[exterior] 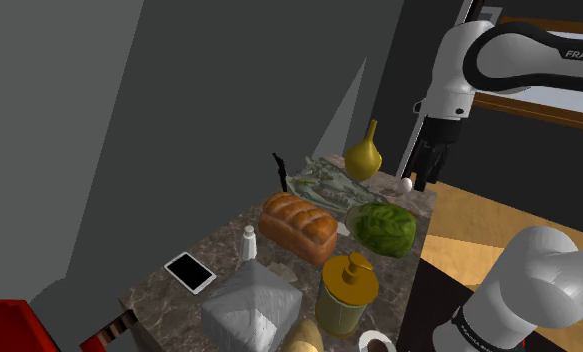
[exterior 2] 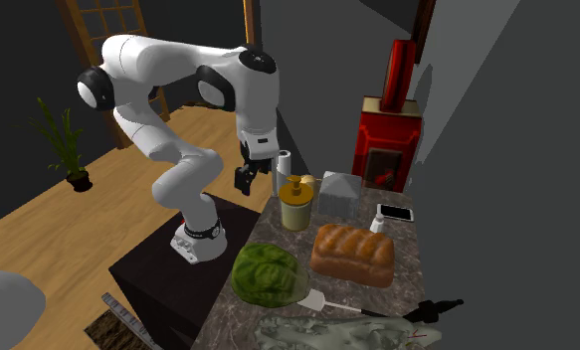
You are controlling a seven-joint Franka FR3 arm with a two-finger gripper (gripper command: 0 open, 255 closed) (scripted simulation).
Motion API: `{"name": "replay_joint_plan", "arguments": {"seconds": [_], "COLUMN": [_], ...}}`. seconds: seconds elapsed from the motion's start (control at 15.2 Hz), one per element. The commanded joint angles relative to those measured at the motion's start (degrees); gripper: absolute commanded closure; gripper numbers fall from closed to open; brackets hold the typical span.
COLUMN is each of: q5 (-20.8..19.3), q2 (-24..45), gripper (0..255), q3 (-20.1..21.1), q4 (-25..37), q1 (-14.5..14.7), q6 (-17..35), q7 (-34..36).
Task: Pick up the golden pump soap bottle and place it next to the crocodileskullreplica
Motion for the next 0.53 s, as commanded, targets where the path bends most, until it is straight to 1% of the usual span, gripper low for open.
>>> {"name": "replay_joint_plan", "arguments": {"seconds": [0.0, 0.46], "q5": [0.0, 6.5], "q2": [0.0, 0.8], "gripper": [0, 0], "q3": [0.0, 10.3], "q4": [0.0, -5.1], "q1": [0.0, 3.8], "q6": [0.0, 8.4], "q7": [0.0, 9.0]}}
